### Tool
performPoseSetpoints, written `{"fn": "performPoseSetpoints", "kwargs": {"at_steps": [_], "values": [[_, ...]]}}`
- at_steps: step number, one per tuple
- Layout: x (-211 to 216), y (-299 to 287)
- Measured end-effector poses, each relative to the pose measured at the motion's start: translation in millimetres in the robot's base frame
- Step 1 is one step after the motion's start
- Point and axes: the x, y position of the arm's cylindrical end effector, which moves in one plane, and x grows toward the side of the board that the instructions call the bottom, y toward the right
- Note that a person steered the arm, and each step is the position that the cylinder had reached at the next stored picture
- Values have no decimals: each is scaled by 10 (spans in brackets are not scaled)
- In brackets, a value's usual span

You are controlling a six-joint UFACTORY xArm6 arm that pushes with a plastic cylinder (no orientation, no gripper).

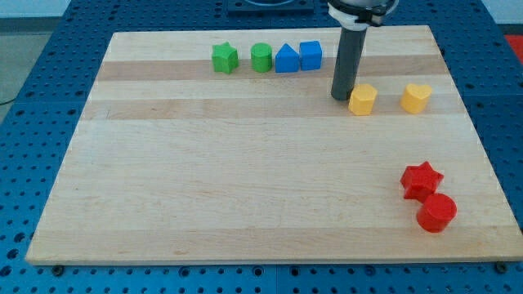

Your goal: Push the red star to the center of the board

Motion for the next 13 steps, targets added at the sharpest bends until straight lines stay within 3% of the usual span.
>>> {"fn": "performPoseSetpoints", "kwargs": {"at_steps": [2,3,4,6,7,8,10,12,13], "values": [[101,-286],[516,-361],[816,-53],[953,1412],[1673,1553],[2096,1426],[1710,1089],[1601,538],[1740,344]]}}
